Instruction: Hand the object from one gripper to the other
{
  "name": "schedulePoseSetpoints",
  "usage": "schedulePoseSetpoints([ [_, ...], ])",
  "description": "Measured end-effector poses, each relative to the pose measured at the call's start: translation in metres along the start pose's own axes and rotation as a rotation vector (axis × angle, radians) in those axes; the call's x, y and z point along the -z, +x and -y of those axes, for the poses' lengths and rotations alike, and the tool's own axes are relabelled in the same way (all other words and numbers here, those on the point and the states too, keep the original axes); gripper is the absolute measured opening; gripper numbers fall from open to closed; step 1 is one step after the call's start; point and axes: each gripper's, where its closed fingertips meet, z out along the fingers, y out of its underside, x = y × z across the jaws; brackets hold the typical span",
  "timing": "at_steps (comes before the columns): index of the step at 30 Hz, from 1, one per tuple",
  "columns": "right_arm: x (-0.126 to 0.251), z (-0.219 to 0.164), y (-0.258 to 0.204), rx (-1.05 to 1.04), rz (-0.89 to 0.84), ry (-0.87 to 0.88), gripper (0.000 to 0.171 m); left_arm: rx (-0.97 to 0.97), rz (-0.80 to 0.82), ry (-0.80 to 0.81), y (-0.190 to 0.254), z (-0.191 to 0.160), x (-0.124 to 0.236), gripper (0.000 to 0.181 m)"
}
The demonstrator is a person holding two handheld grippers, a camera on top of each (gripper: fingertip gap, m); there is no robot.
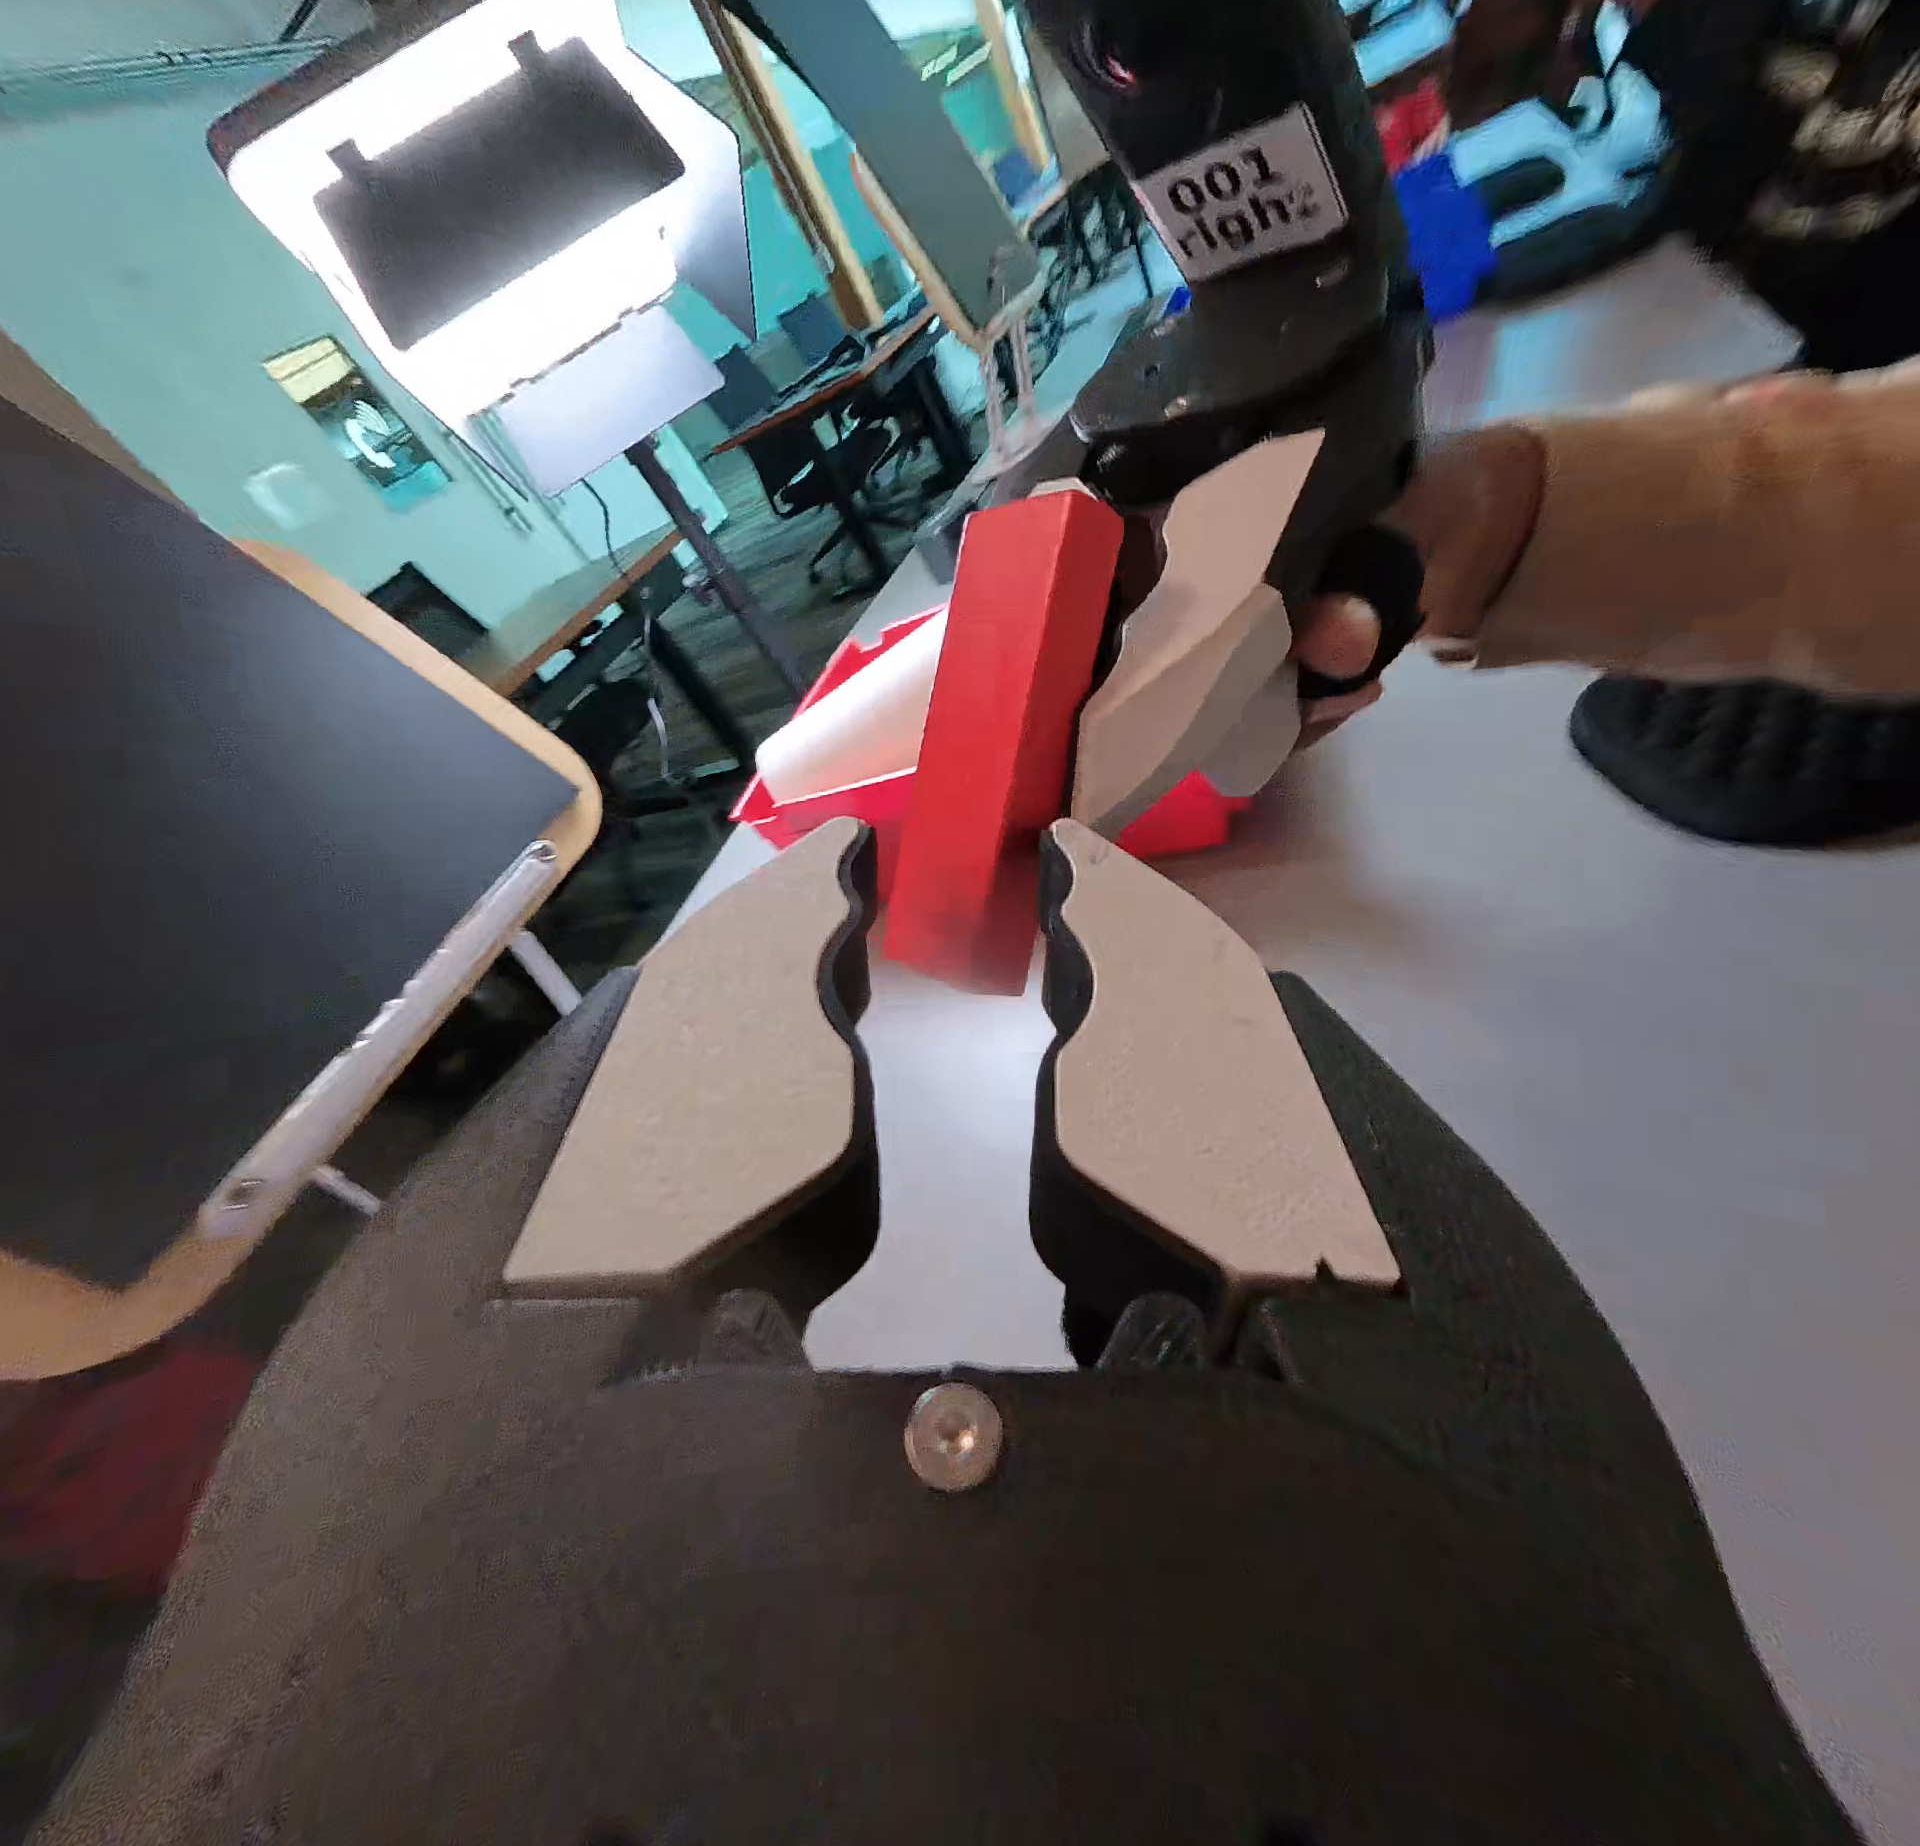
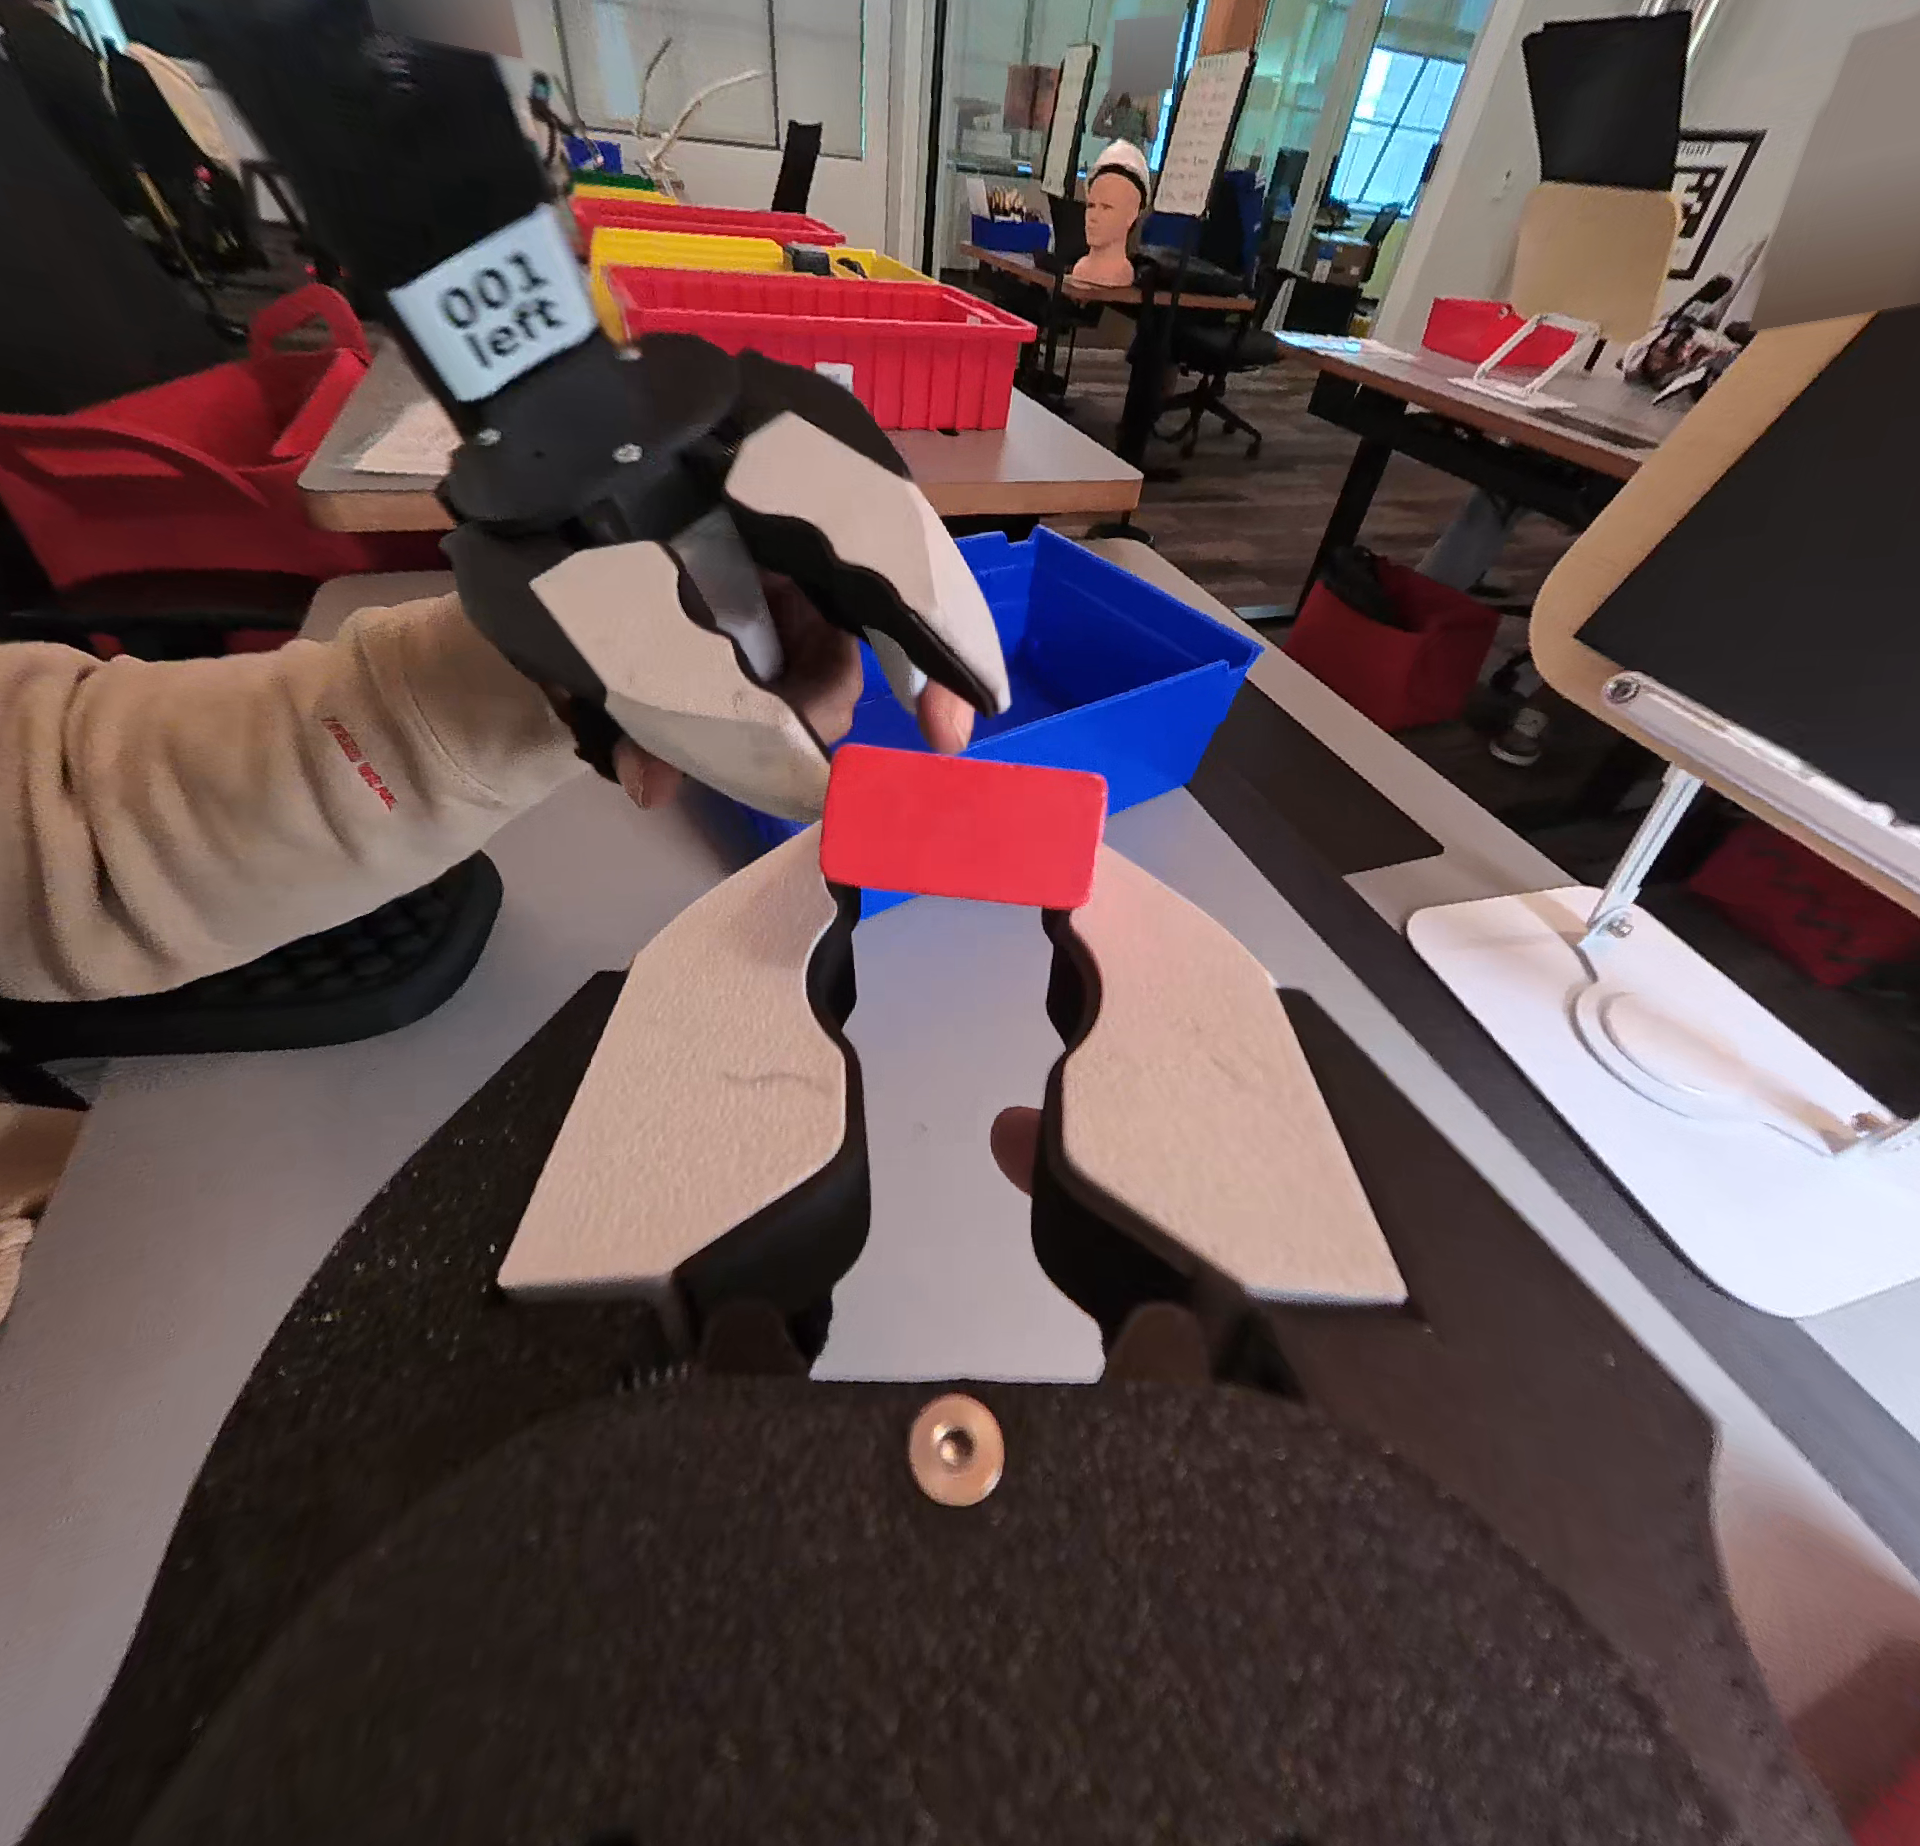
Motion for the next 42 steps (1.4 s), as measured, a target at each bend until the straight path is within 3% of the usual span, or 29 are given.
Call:
schedulePoseSetpoints([
  [2,-0.003,-0.003,-0.001,-0.048,0.021,-0.009,0.034,-0.079,0.026,-0.055,0.000,-0.002,0.002,0.030],
  [5,-0.004,0.001,-0.002,-0.151,0.058,0.030,0.034,-0.140,-0.015,-0.170,0.007,-0.017,0.004,0.054],
  [9,-0.006,0.001,-0.006,-0.242,0.090,0.019,0.033,-0.239,0.092,-0.173,-0.003,-0.020,-0.003,0.023],
  [11,-0.007,0.002,-0.007,-0.277,0.082,0.017,0.033,-0.274,0.127,-0.158,-0.005,-0.017,-0.005,0.020],
  [13,-0.001,0.008,-0.009,-0.220,0.121,0.046,0.025,-0.139,0.073,-0.093,-0.003,-0.009,-0.004,0.017],
  [16,0.022,0.035,-0.009,-0.040,0.121,0.220,0.045,0.175,-0.192,0.003,0.017,-0.001,0.002,0.017],
  [18,0.028,0.037,-0.014,0.073,0.110,0.218,0.056,0.276,-0.339,0.045,0.032,0.002,0.004,0.017],
  [19,0.027,0.032,-0.022,0.100,0.144,0.179,0.052,0.309,-0.396,0.048,0.039,0.001,0.004,0.017],
  [21,0.023,0.021,-0.036,0.167,0.197,0.104,0.019,0.355,-0.474,-0.002,0.050,-0.009,0.001,0.018],
  [23,0.021,0.014,-0.030,0.220,0.143,0.010,0.017,0.350,-0.370,-0.020,0.034,-0.019,-0.003,0.030],
  [26,0.056,0.025,0.028,0.193,-0.093,-0.045,0.017,0.371,-0.192,0.001,-0.007,-0.019,0.007,0.033],
  [28,0.097,0.025,0.106,0.099,-0.405,-0.102,0.016,0.342,-0.097,0.005,-0.026,-0.017,0.016,0.030],
  [30,0.140,0.003,0.187,0.030,-0.671,-0.240,0.017,0.312,-0.028,0.006,-0.037,-0.014,0.021,0.029],
  [32,0.176,-0.040,0.254,-0.081,-0.833,-0.457,0.017,0.285,-0.007,0.009,-0.039,-0.011,0.022,0.028],
  [37,0.196,-0.124,0.320,-0.270,-0.855,-0.689,0.018,0.236,0.014,-0.043,-0.037,-0.016,0.018,0.029],
  [40,0.184,-0.111,0.314,-0.243,-0.787,-0.580,0.050,0.240,0.033,-0.080,-0.041,-0.019,0.023,0.032],
  [42,0.185,-0.079,0.301,-0.152,-0.793,-0.439,0.050,0.240,0.054,-0.108,-0.046,-0.021,0.030,0.035],
])
